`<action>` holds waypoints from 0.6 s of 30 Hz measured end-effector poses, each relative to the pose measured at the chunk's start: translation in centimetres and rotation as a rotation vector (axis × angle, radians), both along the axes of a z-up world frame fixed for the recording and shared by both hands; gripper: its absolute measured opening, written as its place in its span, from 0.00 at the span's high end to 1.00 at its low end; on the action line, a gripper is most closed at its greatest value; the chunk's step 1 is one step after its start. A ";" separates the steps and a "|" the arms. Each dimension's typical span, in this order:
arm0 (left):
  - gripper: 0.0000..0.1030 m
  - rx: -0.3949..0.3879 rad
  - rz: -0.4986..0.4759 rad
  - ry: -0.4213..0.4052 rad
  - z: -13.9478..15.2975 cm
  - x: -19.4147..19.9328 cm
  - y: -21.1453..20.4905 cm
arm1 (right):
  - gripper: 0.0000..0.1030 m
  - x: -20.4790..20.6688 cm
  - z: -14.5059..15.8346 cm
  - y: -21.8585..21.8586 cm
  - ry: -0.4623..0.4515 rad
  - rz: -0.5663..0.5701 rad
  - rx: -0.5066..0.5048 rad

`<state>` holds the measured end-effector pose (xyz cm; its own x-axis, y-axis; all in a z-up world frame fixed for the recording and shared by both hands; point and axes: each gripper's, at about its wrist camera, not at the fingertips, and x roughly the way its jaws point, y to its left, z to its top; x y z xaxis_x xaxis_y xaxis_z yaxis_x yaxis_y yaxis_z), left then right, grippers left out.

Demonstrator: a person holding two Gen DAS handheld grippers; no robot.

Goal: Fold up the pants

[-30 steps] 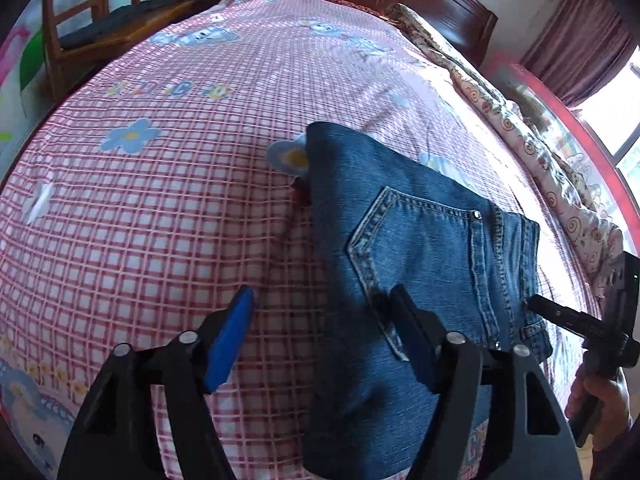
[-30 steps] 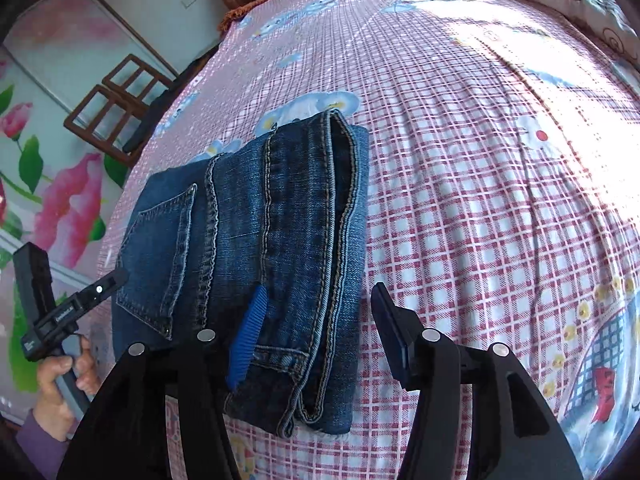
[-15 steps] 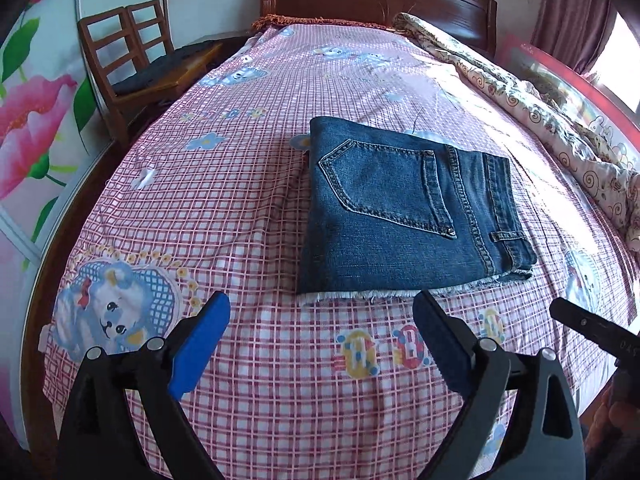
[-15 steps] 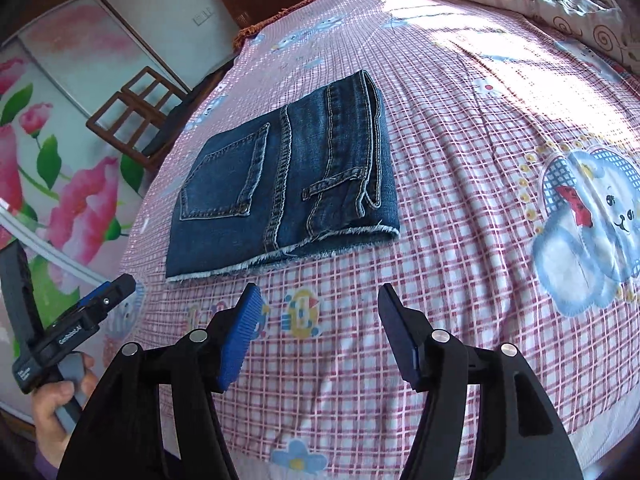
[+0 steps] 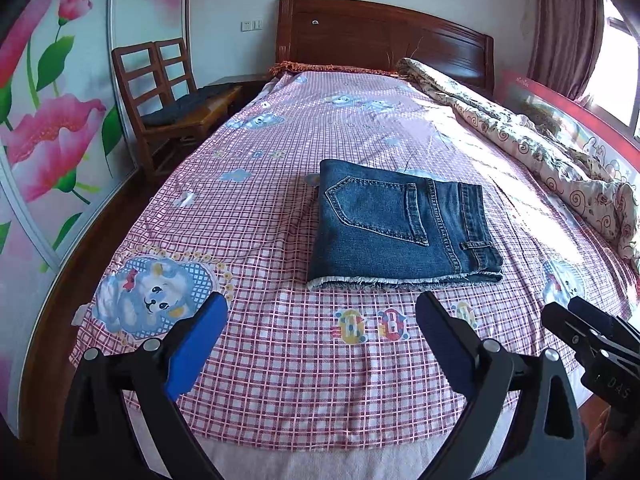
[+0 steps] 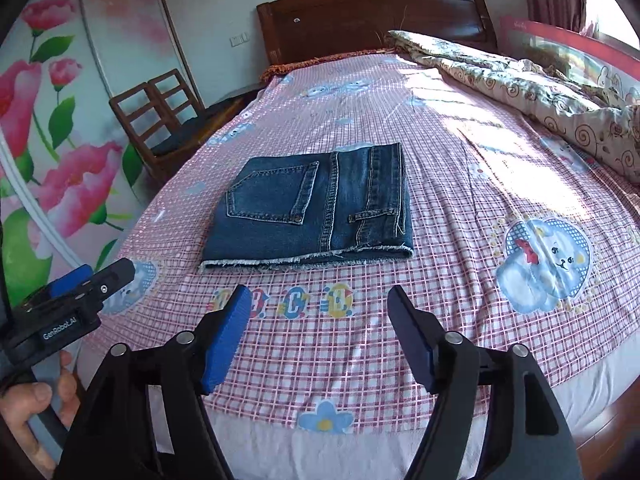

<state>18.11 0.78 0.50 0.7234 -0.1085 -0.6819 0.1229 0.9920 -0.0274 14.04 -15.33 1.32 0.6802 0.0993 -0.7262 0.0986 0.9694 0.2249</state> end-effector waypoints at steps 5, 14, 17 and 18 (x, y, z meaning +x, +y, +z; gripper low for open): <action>0.08 0.041 -0.022 -0.060 0.3 -1.5 -1.0 | 0.27 -0.8 1.1 1.6 -0.076 0.021 -0.066; 0.08 0.056 -0.047 -0.148 0.9 -2.9 -1.7 | 0.27 -1.7 1.8 2.3 -0.154 0.036 -0.080; 0.08 0.038 -0.061 -0.198 1.1 -3.5 -1.7 | 0.27 -2.0 2.2 2.3 -0.192 0.029 -0.078; 0.08 0.029 -0.067 -0.231 1.2 -3.9 -1.7 | 0.27 -2.2 2.4 2.2 -0.212 0.025 -0.077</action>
<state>14.17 -0.88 1.70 0.8524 -0.1443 -0.5026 0.1883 0.9814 0.0377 11.85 -13.10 3.70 0.8164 0.0676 -0.5735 0.0328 0.9861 0.1629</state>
